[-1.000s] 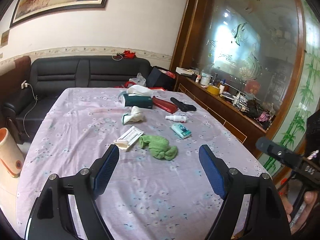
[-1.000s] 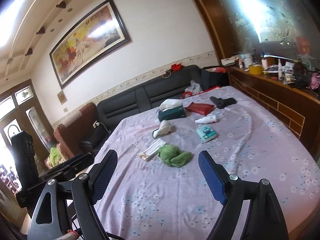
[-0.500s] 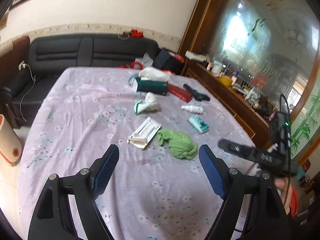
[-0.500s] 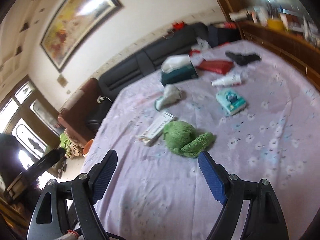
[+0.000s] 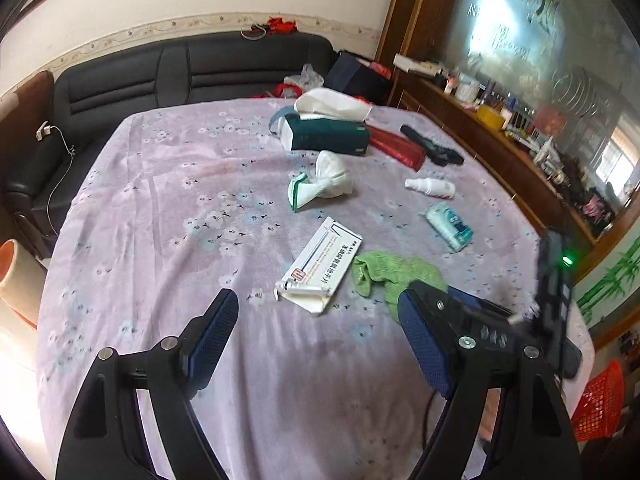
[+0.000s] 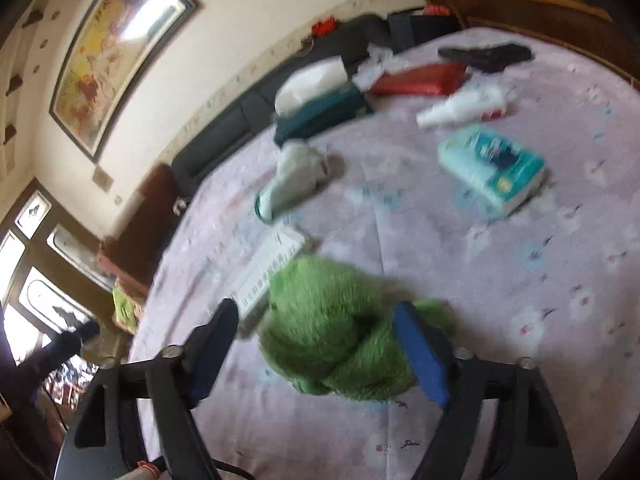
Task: Collect trash
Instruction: 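Grasp the white medicine box with the left tool while the right tool grasps the green towel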
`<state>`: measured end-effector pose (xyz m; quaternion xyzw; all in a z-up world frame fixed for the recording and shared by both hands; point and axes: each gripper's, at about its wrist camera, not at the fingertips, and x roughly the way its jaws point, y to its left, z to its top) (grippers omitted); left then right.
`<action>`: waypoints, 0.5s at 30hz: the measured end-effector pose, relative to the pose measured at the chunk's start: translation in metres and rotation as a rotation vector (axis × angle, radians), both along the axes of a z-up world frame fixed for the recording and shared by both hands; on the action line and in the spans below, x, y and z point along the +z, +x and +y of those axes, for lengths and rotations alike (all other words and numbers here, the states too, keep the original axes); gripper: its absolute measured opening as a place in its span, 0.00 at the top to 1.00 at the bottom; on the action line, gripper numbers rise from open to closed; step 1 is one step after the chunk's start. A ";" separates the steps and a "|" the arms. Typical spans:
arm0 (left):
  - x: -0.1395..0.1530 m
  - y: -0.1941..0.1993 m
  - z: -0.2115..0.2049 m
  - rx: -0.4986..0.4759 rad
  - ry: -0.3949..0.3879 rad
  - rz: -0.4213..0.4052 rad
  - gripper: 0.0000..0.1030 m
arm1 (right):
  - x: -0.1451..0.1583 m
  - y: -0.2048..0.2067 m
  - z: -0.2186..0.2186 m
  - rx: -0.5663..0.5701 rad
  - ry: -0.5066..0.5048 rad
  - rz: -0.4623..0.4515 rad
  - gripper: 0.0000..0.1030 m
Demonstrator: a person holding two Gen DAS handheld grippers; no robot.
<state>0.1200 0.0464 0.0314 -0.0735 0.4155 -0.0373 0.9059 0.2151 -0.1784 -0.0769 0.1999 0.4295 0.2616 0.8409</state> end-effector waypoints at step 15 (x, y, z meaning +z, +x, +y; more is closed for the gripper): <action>-0.077 0.089 -0.046 -0.088 0.240 0.151 0.22 | 0.015 -0.012 -0.048 -0.202 -0.006 -0.098 0.64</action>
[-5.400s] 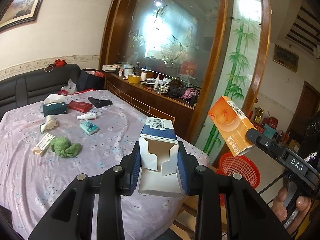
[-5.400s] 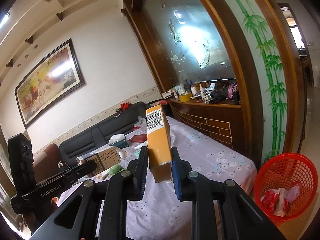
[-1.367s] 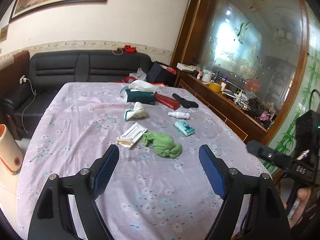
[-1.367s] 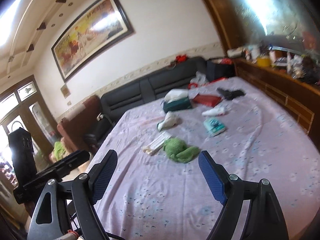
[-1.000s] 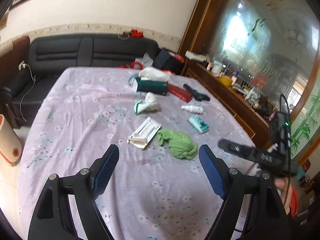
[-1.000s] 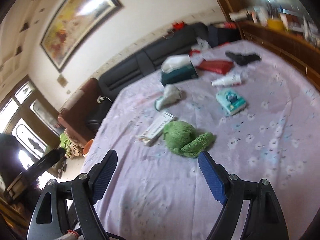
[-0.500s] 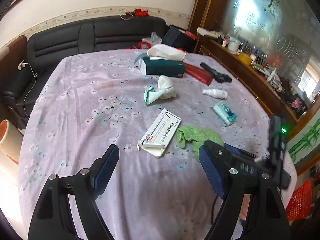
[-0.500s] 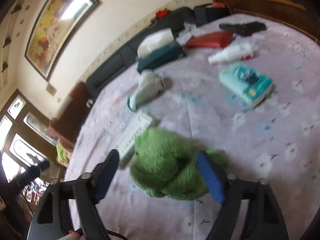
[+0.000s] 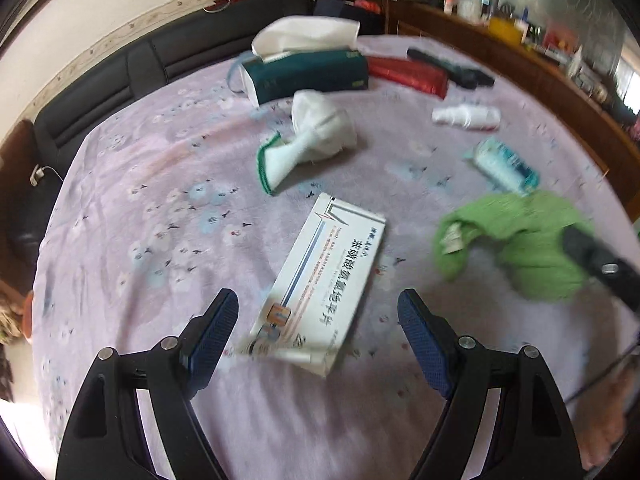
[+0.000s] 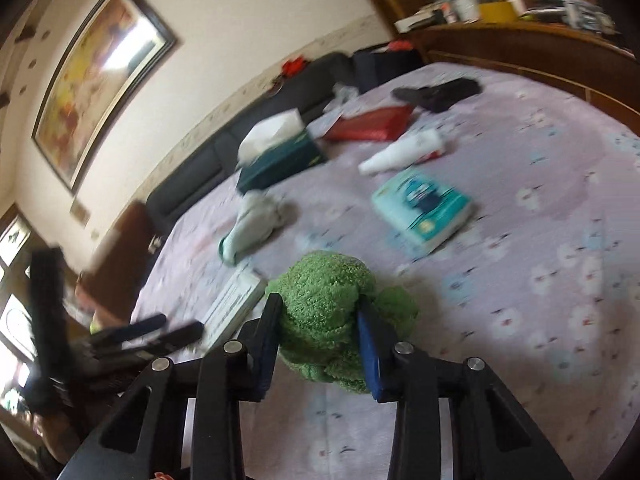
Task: Collect trash
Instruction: 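Grasp the white medicine box with the left tool while the right tool grasps the green towel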
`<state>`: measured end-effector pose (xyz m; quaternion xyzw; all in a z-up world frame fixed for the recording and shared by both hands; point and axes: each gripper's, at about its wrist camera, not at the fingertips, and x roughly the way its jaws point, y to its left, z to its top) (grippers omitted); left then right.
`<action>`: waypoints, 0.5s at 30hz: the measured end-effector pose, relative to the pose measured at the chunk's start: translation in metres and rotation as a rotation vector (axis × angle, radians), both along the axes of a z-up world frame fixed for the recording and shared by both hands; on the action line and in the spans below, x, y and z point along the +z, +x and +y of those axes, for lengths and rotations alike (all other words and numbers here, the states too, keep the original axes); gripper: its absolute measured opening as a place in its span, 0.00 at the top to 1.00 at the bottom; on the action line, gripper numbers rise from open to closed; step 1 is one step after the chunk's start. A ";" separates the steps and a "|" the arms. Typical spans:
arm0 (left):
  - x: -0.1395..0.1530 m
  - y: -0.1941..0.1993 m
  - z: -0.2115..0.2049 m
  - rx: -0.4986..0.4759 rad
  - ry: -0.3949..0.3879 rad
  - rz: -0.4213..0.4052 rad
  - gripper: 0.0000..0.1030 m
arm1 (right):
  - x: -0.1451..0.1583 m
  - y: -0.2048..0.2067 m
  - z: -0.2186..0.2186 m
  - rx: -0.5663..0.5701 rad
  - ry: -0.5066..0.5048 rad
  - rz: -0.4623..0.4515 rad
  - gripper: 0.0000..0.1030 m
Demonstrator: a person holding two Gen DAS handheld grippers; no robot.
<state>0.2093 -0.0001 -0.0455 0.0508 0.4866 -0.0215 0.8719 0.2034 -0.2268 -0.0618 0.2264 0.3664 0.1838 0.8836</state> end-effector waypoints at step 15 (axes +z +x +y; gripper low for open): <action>-0.018 0.001 -0.004 0.056 -0.062 0.092 0.41 | 0.003 -0.003 -0.016 -0.017 0.115 -0.008 0.63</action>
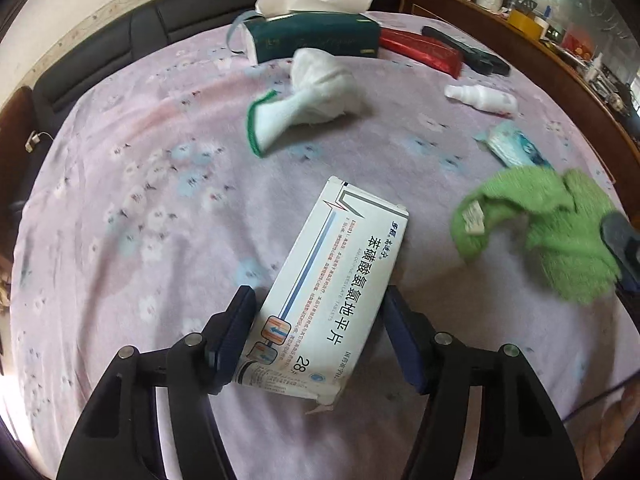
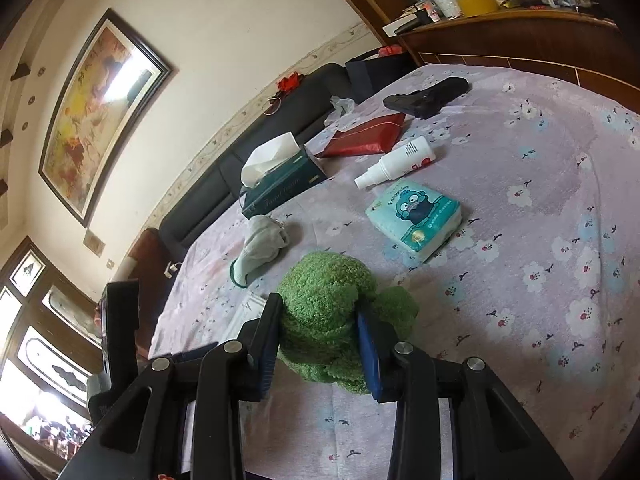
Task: Collect trash
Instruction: 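Grasp the white medicine box with the left tool while the right tool grasps the green towel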
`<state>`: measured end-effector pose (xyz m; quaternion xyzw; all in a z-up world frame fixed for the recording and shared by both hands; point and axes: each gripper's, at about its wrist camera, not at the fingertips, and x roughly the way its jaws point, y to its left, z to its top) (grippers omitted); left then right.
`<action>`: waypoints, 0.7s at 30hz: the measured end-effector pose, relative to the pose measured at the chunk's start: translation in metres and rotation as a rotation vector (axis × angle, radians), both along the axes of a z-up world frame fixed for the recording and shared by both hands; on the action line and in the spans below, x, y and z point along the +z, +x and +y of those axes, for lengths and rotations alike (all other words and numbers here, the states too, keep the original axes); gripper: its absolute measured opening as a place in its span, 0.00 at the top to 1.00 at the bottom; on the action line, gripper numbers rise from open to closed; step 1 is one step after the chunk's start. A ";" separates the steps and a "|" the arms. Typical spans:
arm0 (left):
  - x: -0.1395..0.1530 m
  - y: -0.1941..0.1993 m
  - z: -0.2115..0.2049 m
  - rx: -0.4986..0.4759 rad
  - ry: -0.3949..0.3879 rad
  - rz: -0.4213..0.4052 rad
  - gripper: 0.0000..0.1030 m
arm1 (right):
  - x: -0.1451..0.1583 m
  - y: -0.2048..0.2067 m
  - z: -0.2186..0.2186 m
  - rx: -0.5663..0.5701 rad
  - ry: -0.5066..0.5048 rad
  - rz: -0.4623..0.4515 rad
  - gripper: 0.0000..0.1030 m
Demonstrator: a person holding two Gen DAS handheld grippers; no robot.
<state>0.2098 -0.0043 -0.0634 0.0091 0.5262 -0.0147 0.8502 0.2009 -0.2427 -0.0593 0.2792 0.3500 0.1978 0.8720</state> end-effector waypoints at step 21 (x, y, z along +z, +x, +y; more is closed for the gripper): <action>0.082 -0.175 -0.023 0.069 -0.243 -0.238 0.47 | 0.036 -0.047 -0.018 0.037 0.109 -0.210 0.63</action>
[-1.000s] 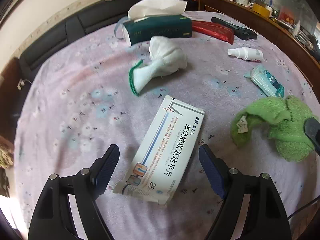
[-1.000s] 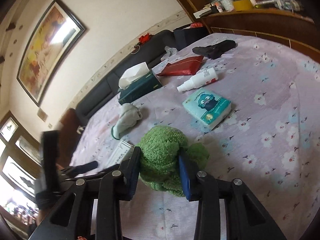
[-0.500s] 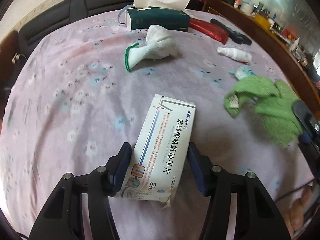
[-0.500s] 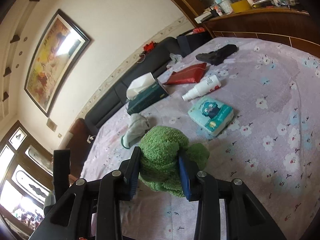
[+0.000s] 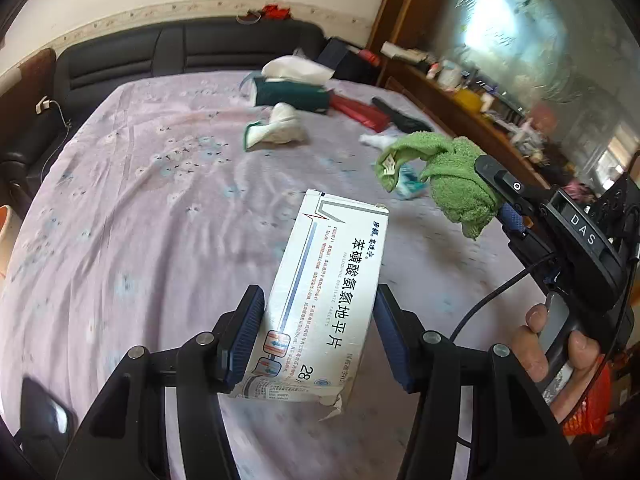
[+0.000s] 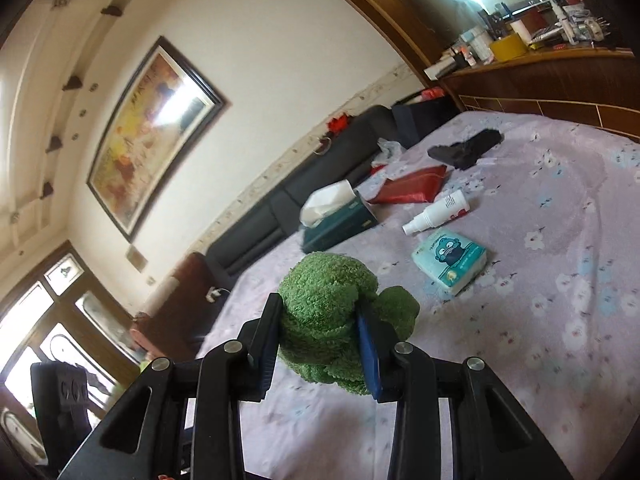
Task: Collect trash
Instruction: 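Grasp the white medicine box with the left tool while the right tool grasps the green towel, then carry the medicine box and green towel with both tools over the red wastebasket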
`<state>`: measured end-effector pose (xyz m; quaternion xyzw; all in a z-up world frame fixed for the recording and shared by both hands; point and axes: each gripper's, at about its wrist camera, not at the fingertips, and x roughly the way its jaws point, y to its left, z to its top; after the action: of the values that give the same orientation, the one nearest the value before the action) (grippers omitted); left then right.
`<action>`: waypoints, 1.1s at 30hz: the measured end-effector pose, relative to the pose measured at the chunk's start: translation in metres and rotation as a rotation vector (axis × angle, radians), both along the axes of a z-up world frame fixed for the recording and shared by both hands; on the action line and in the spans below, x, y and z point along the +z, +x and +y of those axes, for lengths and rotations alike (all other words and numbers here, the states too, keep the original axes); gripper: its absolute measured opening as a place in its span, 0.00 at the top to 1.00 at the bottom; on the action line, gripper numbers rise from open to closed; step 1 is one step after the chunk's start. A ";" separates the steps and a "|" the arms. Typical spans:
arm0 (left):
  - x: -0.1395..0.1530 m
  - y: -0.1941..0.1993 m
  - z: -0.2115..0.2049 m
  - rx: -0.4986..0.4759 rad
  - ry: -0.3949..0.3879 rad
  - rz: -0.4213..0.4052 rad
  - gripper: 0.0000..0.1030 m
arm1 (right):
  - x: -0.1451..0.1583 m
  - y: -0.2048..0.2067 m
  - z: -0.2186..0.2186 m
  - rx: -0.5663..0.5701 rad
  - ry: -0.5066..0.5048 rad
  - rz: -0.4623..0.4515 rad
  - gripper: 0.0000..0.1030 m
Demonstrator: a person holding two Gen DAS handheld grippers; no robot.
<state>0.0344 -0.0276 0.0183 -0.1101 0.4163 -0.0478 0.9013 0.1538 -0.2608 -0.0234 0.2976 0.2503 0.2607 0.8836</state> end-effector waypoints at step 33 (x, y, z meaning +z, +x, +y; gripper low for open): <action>0.093 -0.133 -0.107 -0.201 -0.012 -0.300 0.47 | 0.123 -0.286 -0.144 -0.267 -0.091 -0.171 0.63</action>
<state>-0.0983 -0.1346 0.1117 -0.0647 0.2857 -0.1559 0.9433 -0.1327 -0.4052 0.0993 0.2646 0.1437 0.1539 0.9411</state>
